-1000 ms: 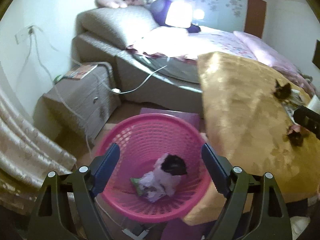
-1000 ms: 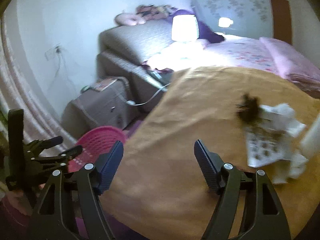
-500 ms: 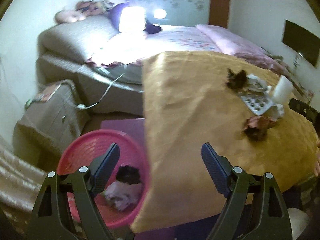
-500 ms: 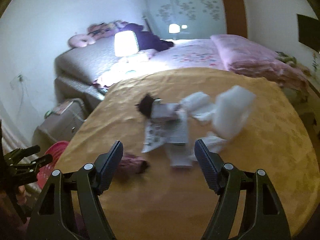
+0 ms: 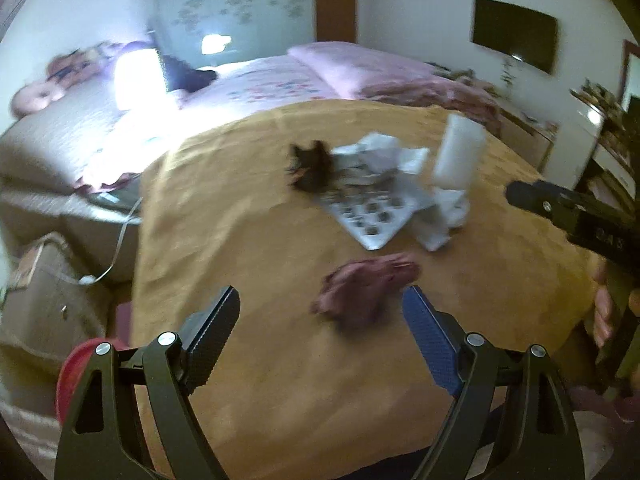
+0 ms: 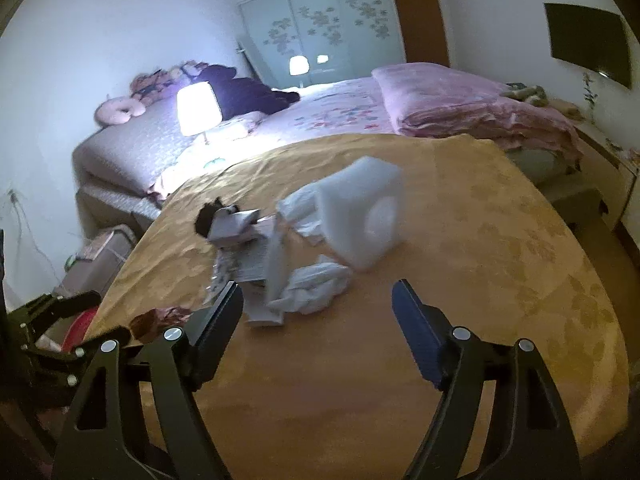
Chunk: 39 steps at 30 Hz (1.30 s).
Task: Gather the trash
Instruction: 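Move both tools back over the bed and grasp the mauve cloth with the left tool, then hold the mauve cloth in the left tool while the right tool grasps a white tissue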
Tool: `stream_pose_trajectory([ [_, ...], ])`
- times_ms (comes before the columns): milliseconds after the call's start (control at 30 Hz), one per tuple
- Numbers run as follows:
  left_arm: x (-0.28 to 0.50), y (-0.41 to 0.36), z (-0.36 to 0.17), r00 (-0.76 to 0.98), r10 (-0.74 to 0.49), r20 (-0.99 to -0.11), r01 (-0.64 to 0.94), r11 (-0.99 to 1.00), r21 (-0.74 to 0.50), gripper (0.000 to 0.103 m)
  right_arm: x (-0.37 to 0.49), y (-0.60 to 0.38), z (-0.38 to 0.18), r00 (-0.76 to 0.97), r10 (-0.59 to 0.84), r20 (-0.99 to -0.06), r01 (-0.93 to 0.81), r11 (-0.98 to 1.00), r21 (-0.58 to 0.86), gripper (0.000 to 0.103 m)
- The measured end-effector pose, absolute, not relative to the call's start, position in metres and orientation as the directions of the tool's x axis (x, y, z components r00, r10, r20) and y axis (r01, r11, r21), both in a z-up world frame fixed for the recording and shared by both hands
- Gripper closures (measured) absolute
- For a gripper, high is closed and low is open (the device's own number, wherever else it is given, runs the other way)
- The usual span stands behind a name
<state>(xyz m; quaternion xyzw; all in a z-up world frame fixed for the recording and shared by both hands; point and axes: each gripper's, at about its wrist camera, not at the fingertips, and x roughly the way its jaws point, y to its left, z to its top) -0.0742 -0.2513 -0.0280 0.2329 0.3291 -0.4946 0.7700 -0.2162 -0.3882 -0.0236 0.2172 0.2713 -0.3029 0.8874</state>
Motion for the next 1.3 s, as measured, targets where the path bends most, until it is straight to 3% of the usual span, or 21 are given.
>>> stream_pose_trajectory([
  [300,-0.087,-0.286,-0.047,0.266,-0.592,-0.760,0.943,0.324,0.078,0.024,-0.224,-0.400,-0.030,0.679,-0.400,-0.616,0.658,0.703,0.268,0.028],
  [567,-0.079,-0.295,-0.061,0.248,-0.556,-0.794,0.940,0.336,0.059,0.073,-0.229,-0.412,-0.039,0.672,-0.392,-0.628,0.671,0.681,0.293,0.028],
  [733,-0.070,-0.282,-0.057,0.253,-0.563,-0.787,0.930,0.366,0.037,0.078,-0.224,-0.412,-0.046,0.668,-0.371,-0.645,0.666,0.684,0.296,0.028],
  [1300,-0.056,-0.237,-0.038,0.341,-0.559,-0.756,0.887,0.457,0.062,0.078,-0.166,-0.418,-0.056,0.655,-0.334,-0.678,0.645,0.714,0.272,0.030],
])
